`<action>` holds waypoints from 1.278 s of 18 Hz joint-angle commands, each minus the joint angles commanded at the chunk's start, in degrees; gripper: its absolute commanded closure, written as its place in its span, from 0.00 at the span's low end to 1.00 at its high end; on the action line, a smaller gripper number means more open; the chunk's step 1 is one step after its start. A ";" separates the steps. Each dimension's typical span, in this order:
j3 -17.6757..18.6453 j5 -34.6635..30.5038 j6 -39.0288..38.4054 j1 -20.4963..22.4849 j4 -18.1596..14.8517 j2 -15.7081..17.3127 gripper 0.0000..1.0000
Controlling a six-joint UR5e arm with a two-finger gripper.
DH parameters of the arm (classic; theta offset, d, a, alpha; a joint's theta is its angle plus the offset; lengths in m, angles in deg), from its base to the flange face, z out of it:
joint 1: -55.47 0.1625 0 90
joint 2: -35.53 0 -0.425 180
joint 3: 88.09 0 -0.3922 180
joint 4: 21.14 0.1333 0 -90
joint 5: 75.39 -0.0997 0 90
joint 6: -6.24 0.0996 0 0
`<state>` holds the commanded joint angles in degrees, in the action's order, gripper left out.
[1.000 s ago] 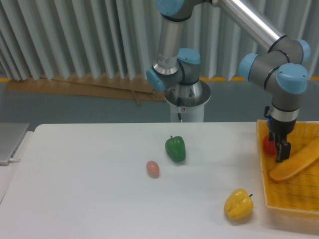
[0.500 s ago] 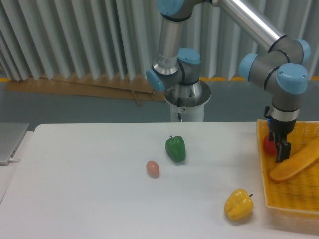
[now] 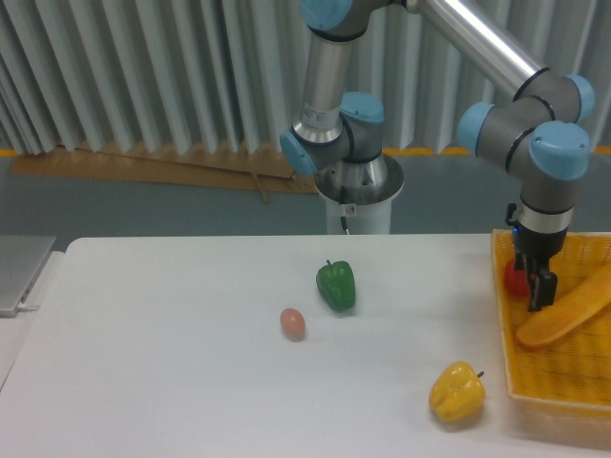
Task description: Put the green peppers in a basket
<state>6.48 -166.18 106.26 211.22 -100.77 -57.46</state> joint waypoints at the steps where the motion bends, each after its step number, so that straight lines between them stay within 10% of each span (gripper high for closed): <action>1: 0.00 0.09 0.00 -0.17 0.00 0.17 0.00; 23: 0.26 -0.09 -0.88 -0.62 -0.09 1.50 0.00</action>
<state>6.74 -166.27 105.38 210.60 -100.86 -55.96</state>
